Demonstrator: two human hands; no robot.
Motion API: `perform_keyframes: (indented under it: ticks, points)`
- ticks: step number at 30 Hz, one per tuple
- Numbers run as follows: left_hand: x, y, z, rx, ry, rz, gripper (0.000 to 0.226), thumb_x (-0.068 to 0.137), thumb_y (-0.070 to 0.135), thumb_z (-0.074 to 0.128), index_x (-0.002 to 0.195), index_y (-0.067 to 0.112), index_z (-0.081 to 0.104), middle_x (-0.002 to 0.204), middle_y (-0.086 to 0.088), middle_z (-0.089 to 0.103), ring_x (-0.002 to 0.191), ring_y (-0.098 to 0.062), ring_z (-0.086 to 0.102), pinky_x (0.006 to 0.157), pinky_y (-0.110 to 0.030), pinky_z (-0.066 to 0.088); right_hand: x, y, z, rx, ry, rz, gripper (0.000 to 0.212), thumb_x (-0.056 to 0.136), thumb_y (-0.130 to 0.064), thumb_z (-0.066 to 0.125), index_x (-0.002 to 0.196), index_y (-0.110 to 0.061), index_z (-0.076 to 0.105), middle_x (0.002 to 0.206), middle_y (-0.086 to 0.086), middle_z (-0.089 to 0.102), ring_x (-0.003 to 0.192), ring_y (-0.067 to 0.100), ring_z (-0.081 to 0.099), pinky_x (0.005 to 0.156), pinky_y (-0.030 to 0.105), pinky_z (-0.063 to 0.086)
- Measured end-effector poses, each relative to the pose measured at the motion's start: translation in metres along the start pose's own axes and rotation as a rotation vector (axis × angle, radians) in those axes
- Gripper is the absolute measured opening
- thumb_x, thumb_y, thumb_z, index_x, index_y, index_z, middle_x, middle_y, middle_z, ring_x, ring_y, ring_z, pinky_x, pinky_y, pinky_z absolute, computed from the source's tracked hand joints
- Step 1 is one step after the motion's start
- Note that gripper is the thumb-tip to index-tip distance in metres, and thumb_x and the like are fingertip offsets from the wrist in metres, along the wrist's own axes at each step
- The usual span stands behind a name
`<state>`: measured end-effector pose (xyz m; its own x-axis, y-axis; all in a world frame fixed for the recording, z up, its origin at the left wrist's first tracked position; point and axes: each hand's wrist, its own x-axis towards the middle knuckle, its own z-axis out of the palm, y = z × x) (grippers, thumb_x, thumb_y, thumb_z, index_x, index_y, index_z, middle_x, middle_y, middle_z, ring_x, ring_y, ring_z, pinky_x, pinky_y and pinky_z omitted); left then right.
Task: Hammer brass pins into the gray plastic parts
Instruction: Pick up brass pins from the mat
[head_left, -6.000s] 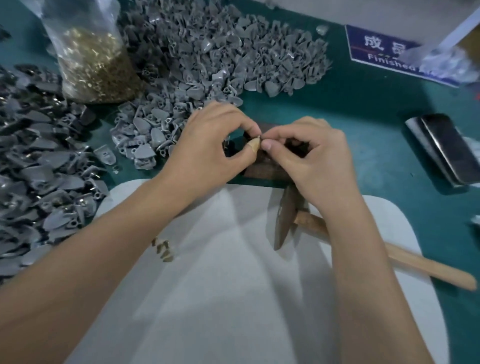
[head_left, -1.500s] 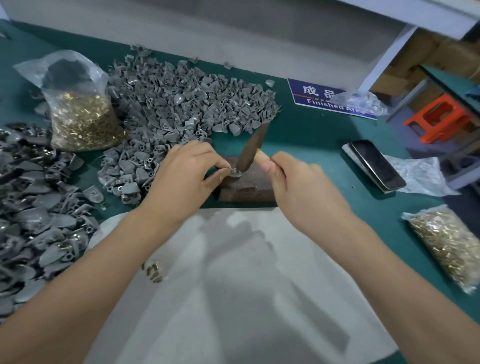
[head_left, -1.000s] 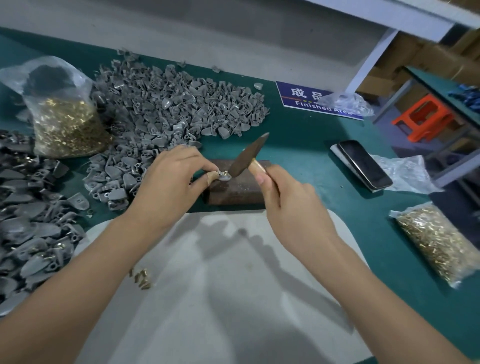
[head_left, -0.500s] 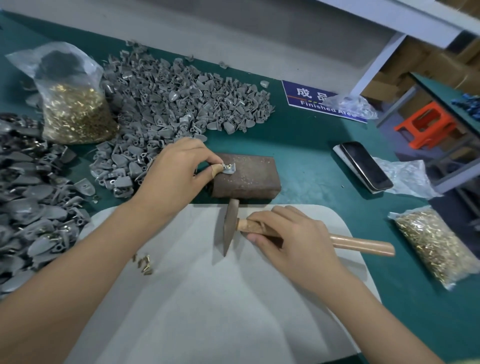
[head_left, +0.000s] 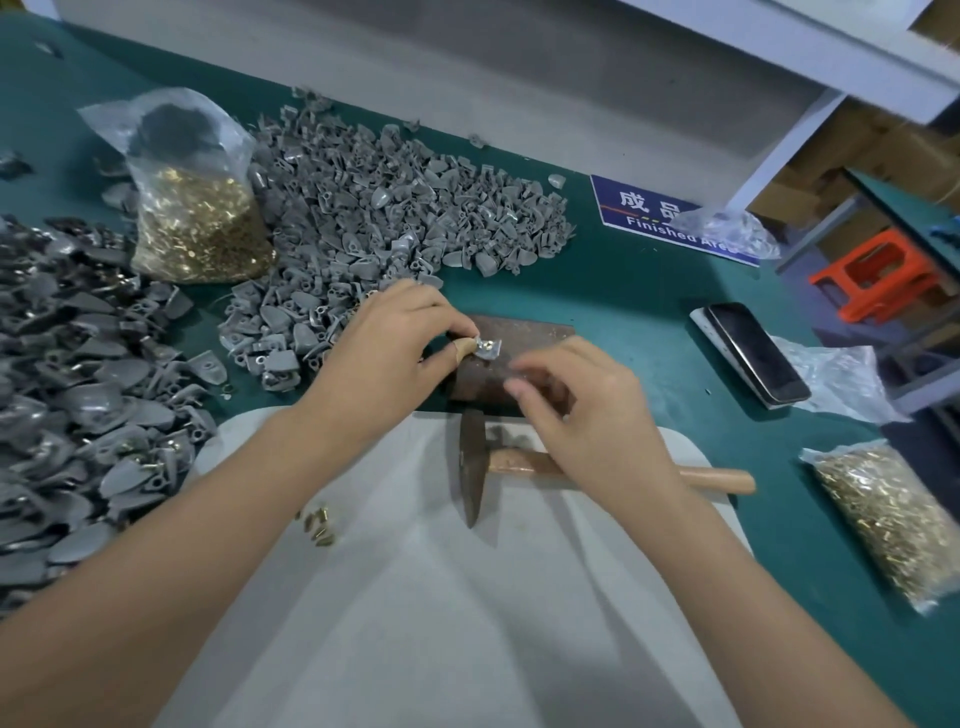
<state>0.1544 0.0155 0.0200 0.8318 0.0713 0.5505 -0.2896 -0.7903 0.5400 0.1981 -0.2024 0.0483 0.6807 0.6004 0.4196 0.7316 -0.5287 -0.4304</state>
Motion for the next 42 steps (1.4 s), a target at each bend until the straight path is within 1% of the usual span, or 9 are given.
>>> perform_keyframes:
  ticks: [4, 9, 12, 19, 26, 29, 34, 39, 42]
  points:
    - [-0.002, 0.001, 0.0, -0.022, 0.017, 0.024, 0.013, 0.091, 0.023, 0.074, 0.102, 0.017, 0.077, 0.095, 0.006, 0.066, 0.094, -0.015, 0.052, 0.087, -0.039, 0.046, 0.027, -0.01, 0.013, 0.047, 0.074, 0.101, 0.011, 0.089, -0.019, 0.077, 0.099, -0.021, 0.073, 0.084, -0.01, 0.064, 0.073, -0.002, 0.055, 0.072, 0.009, 0.04]
    - [-0.005, -0.001, -0.003, 0.003, 0.031, 0.02, 0.012, 0.09, 0.026, 0.075, 0.1, 0.02, 0.077, 0.097, 0.009, 0.066, 0.095, -0.012, 0.052, 0.089, -0.037, 0.043, 0.037, -0.017, 0.021, -0.017, -0.012, 0.193, 0.006, 0.088, -0.022, 0.074, 0.089, -0.028, 0.073, 0.085, -0.011, 0.065, 0.076, 0.01, 0.057, 0.074, 0.037, 0.053]
    - [-0.006, 0.001, -0.004, 0.069, 0.028, 0.035, 0.009, 0.09, 0.028, 0.074, 0.097, 0.022, 0.075, 0.097, 0.011, 0.065, 0.099, -0.014, 0.054, 0.089, -0.035, 0.04, 0.039, -0.02, 0.019, -0.04, -0.054, 0.206, 0.007, 0.086, -0.024, 0.073, 0.085, -0.031, 0.072, 0.083, -0.01, 0.065, 0.076, 0.013, 0.058, 0.072, 0.041, 0.053]
    - [0.001, 0.006, -0.012, 0.044, 0.112, 0.016, 0.008, 0.087, 0.021, 0.07, 0.094, 0.021, 0.068, 0.096, 0.01, 0.063, 0.098, -0.014, 0.054, 0.088, -0.031, 0.04, 0.057, -0.032, 0.008, 0.043, -0.029, 0.165, 0.017, 0.083, -0.014, 0.076, 0.079, -0.03, 0.074, 0.076, -0.014, 0.065, 0.073, 0.009, 0.059, 0.07, 0.021, 0.046]
    - [0.01, 0.008, -0.034, 0.036, 0.123, -0.09, 0.008, 0.092, 0.022, 0.068, 0.099, 0.019, 0.07, 0.097, 0.007, 0.066, 0.1, -0.018, 0.057, 0.09, -0.042, 0.047, 0.081, -0.051, 0.004, 0.05, -0.017, 0.135, 0.009, 0.085, -0.013, 0.074, 0.084, -0.022, 0.078, 0.082, -0.013, 0.07, 0.078, 0.003, 0.06, 0.072, 0.01, 0.044]
    - [0.011, 0.005, -0.045, 0.045, 0.128, -0.131, 0.008, 0.092, 0.023, 0.068, 0.1, 0.02, 0.069, 0.097, 0.007, 0.066, 0.101, -0.018, 0.057, 0.09, -0.043, 0.047, 0.091, -0.06, 0.009, 0.051, -0.027, 0.133, 0.011, 0.086, -0.016, 0.074, 0.081, -0.026, 0.075, 0.081, -0.014, 0.069, 0.077, 0.004, 0.061, 0.072, 0.016, 0.045]
    - [0.004, -0.003, -0.073, 0.135, 0.128, -0.18, 0.013, 0.093, 0.033, 0.064, 0.101, 0.025, 0.069, 0.099, 0.012, 0.066, 0.103, -0.015, 0.055, 0.089, -0.039, 0.044, 0.105, -0.079, 0.019, 0.081, -0.085, 0.134, 0.009, 0.089, -0.027, 0.07, 0.082, -0.033, 0.072, 0.082, -0.017, 0.069, 0.078, 0.004, 0.064, 0.074, 0.036, 0.057]
    - [-0.02, -0.014, -0.105, 0.217, 0.061, -0.247, 0.009, 0.09, 0.033, 0.07, 0.095, 0.026, 0.072, 0.098, 0.014, 0.066, 0.104, -0.015, 0.053, 0.094, -0.039, 0.041, 0.106, -0.1, 0.037, 0.102, -0.145, 0.086, 0.009, 0.089, -0.028, 0.069, 0.082, -0.034, 0.07, 0.082, -0.019, 0.068, 0.078, 0.003, 0.063, 0.077, 0.039, 0.057]
    - [-0.038, -0.017, -0.117, 0.259, 0.021, -0.293, 0.011, 0.09, 0.034, 0.066, 0.094, 0.027, 0.072, 0.095, 0.018, 0.06, 0.105, -0.013, 0.051, 0.099, -0.04, 0.04, 0.099, -0.11, 0.056, 0.154, -0.19, 0.074, 0.009, 0.088, -0.024, 0.069, 0.082, -0.03, 0.071, 0.081, -0.015, 0.068, 0.079, 0.009, 0.064, 0.077, 0.042, 0.056]
